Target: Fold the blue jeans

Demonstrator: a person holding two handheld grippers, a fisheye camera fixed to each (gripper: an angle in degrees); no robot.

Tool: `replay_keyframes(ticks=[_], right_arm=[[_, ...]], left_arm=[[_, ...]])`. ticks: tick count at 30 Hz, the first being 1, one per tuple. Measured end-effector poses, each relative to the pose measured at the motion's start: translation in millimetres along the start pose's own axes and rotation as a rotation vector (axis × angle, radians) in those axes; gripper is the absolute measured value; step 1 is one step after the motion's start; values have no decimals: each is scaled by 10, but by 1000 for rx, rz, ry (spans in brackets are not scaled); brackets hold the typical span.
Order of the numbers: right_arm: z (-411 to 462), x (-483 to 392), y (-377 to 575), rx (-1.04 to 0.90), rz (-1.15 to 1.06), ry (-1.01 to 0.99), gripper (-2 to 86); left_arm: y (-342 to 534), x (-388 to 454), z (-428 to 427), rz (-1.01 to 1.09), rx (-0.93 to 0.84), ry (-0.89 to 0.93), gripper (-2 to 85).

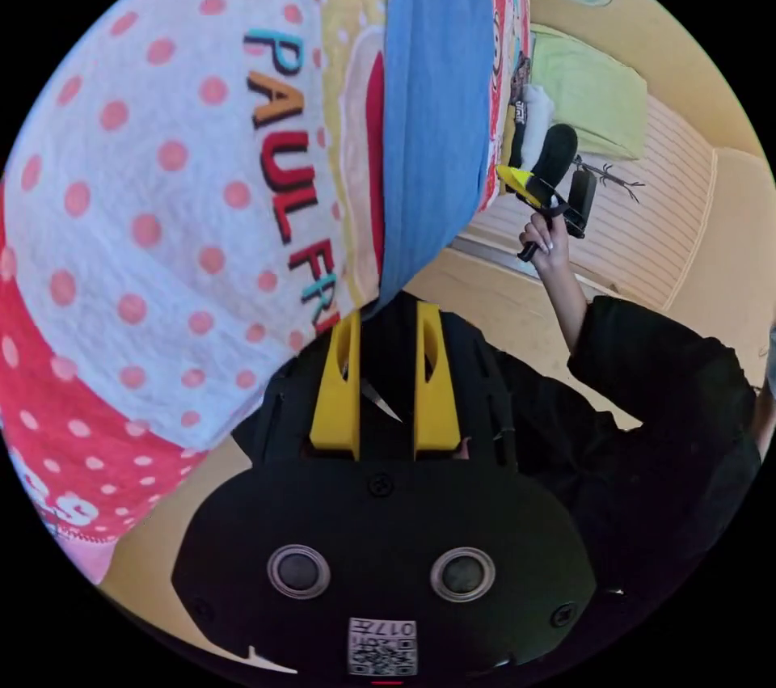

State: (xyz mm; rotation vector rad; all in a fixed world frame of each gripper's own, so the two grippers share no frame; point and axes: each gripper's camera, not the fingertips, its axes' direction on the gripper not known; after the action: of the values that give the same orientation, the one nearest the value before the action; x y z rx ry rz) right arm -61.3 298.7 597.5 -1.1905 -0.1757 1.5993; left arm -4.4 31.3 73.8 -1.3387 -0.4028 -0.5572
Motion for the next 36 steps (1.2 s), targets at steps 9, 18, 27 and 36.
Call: replay_keyframes(ticks=[9,18,27,36], right_arm=[[712,-133,-277,-150,-23,73,86],[838,-427,339,-156,-67,192,100],[388,-693,577,-296,-81,42,17],[114,-830,454,-515,-76,261,26]], left_arm=[[347,116,-88,0,103,30,87],[494,133,244,44,239,47,90],[676,386,624,112,219,92,1],[679,254,1189,78,140,186,45]])
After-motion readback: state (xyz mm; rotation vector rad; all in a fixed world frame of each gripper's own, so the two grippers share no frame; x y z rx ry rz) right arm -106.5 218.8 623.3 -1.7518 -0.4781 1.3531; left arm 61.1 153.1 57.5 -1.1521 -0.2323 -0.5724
